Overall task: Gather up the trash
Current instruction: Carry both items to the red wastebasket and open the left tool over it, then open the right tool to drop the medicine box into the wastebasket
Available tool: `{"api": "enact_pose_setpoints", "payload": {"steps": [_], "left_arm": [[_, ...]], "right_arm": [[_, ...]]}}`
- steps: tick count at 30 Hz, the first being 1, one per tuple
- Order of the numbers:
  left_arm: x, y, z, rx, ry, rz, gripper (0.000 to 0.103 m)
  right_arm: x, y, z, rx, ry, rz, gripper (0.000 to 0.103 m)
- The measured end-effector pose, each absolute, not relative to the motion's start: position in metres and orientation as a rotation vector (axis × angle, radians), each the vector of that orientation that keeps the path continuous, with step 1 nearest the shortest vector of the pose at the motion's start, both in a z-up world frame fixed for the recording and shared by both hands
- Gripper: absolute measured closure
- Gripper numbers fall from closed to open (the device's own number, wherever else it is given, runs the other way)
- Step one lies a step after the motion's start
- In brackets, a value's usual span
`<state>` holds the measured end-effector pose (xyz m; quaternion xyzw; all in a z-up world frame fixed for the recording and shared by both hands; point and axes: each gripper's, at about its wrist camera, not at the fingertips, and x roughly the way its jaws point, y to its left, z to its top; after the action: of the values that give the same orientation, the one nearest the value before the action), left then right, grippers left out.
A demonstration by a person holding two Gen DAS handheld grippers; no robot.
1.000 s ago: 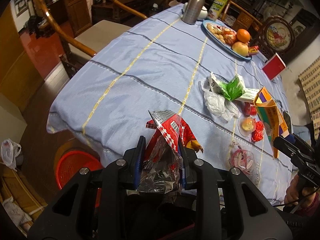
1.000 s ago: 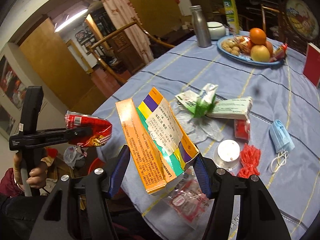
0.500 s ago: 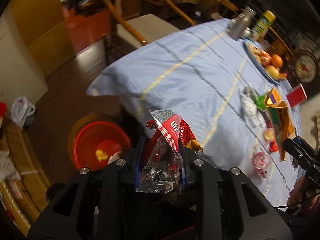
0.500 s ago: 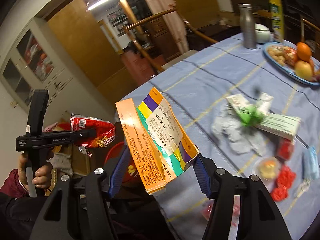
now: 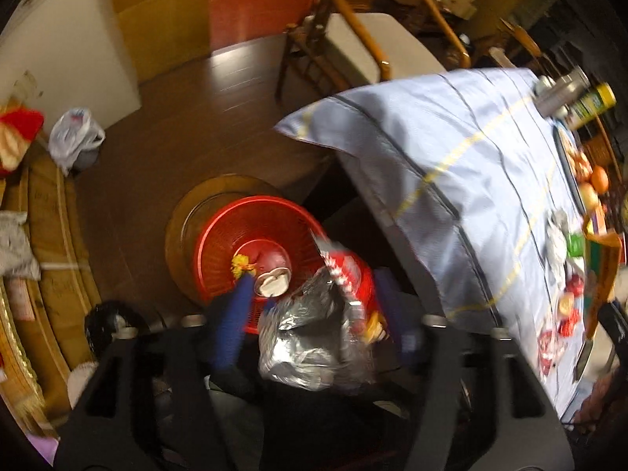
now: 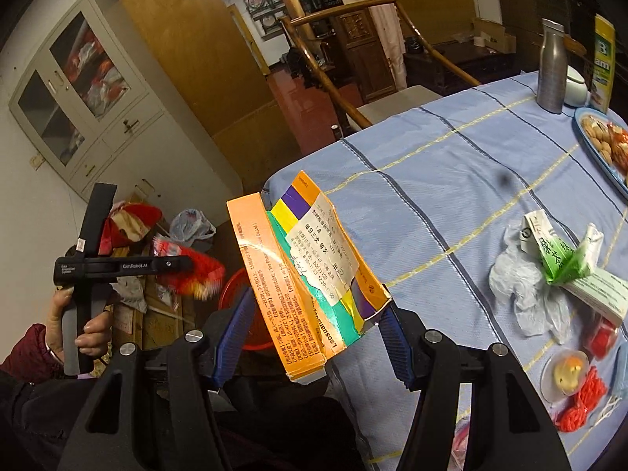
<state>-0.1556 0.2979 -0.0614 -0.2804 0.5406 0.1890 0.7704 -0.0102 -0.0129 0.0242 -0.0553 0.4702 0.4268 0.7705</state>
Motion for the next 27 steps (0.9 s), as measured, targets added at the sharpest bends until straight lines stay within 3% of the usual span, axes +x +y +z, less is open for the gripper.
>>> {"api": "enact_pose_setpoints", "payload": {"steps": [3, 20, 25, 27], "left_arm": [[-0.162, 0.312, -0.061, -0.641, 1.158, 0.428, 0.027], [-0.214, 0.352, -0.062, -0.697, 1.151, 0.559, 0.026], [-0.232, 0.363, -0.061, -0.708, 1.144, 0.602, 0.026], [-0.233, 0.367, -0.059, -0.713, 1.136, 0.606, 0.026]], "right_arm": [[-0.011, -0.003, 0.023, -0.134, 1.032, 0.936, 0.042], [-0.039, 0.116, 0.000, -0.295, 1.111, 1.180, 0.040], [-0.045, 0.162, 0.003, -0.339, 1.087, 1.241, 0.027], [-0.042, 0.168, 0.002, -0.338, 1.098, 1.226, 0.027]]}}
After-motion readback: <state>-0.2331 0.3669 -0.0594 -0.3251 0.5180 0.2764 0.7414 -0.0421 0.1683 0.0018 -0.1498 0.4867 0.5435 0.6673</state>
